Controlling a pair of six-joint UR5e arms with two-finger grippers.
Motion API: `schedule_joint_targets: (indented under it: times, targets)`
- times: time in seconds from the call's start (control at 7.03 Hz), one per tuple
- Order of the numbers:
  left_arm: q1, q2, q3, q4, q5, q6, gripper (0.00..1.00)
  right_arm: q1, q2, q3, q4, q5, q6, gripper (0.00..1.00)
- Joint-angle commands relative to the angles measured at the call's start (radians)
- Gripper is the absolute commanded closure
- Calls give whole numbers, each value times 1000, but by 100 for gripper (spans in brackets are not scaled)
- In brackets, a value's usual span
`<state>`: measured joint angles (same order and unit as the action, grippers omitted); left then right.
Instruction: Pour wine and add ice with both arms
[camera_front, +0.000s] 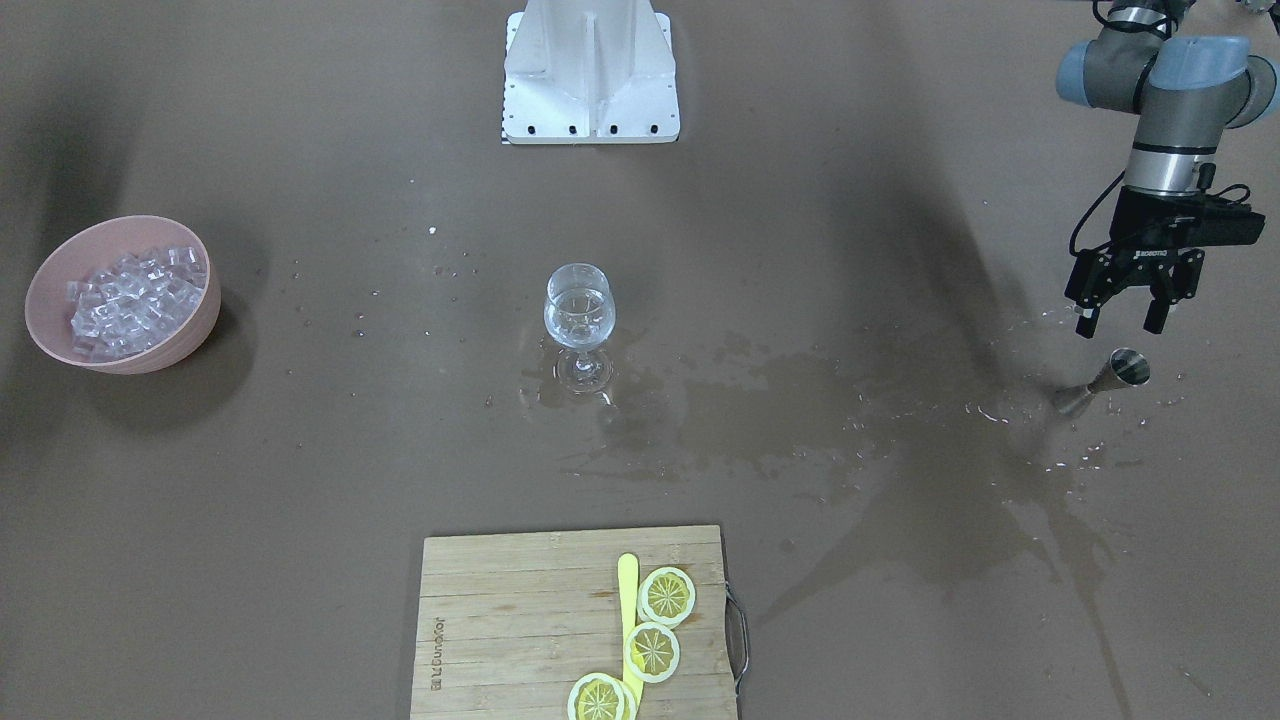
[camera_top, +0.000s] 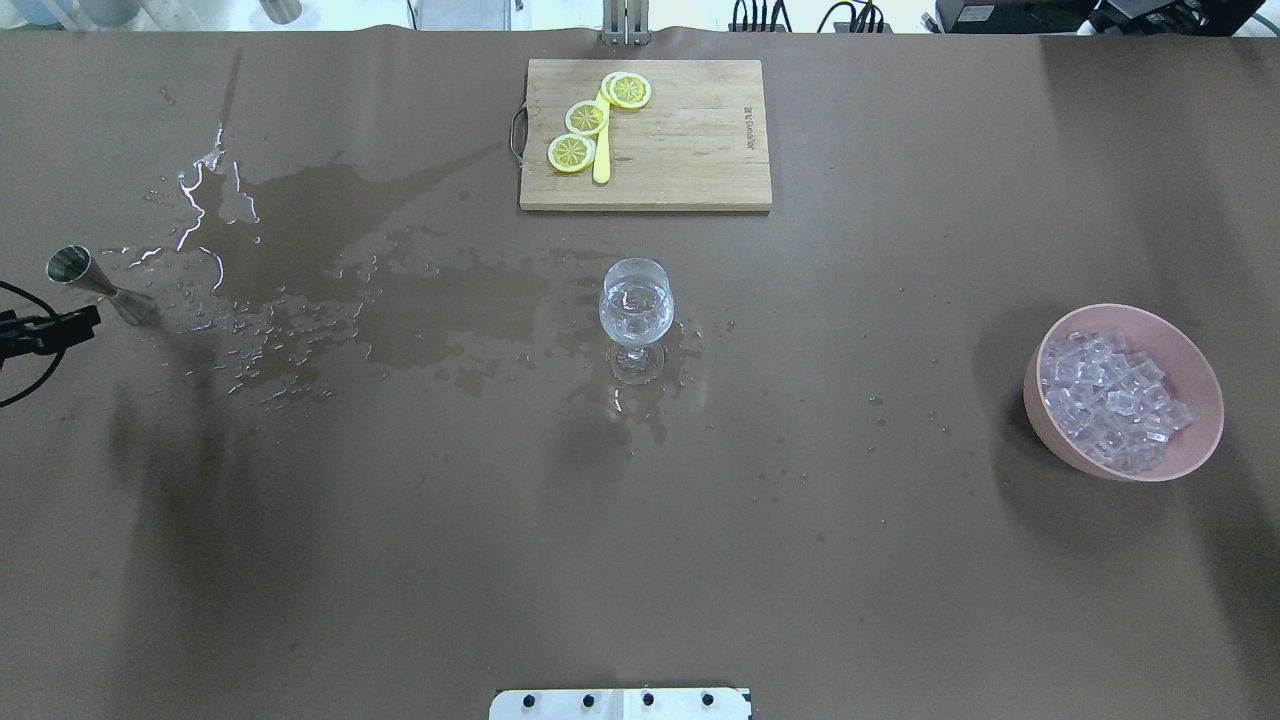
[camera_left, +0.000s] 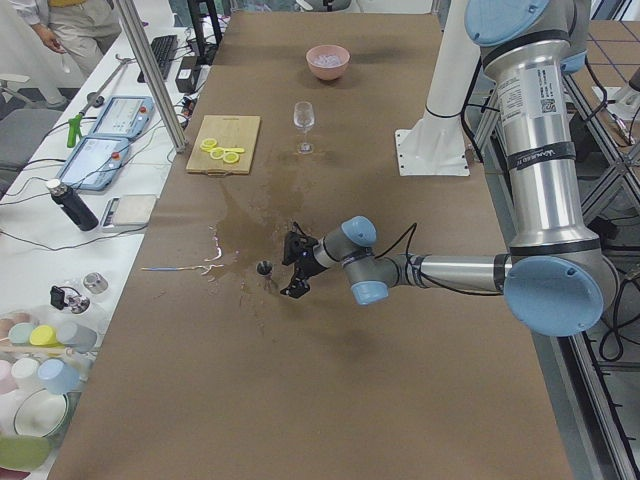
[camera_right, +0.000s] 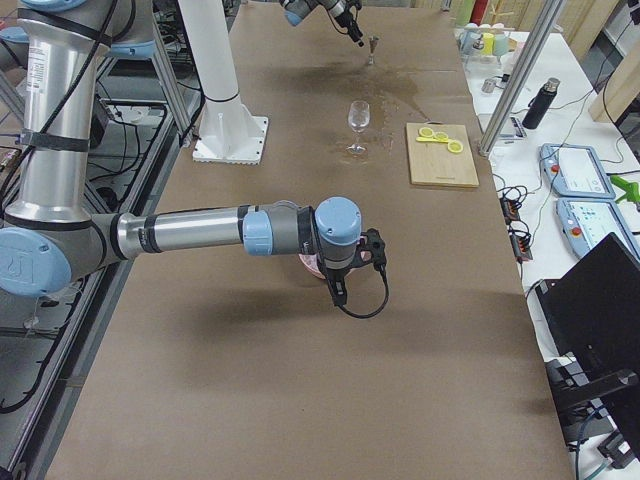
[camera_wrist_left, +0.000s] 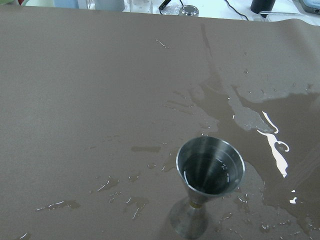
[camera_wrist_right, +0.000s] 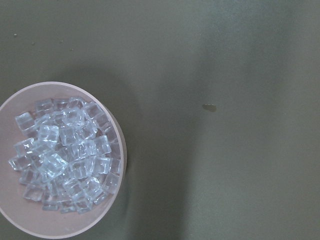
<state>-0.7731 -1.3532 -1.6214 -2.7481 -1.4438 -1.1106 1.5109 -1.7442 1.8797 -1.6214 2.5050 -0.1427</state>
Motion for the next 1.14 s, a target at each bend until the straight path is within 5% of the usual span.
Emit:
schedule_joint_targets:
  times: [0.0, 1.0]
  targets:
    - [15, -43, 55, -4, 49, 0, 2, -2, 3, -1, 0, 0, 0, 0]
    - [31, -133, 145, -7, 138, 0, 9, -6, 6, -2, 0, 0, 0, 0]
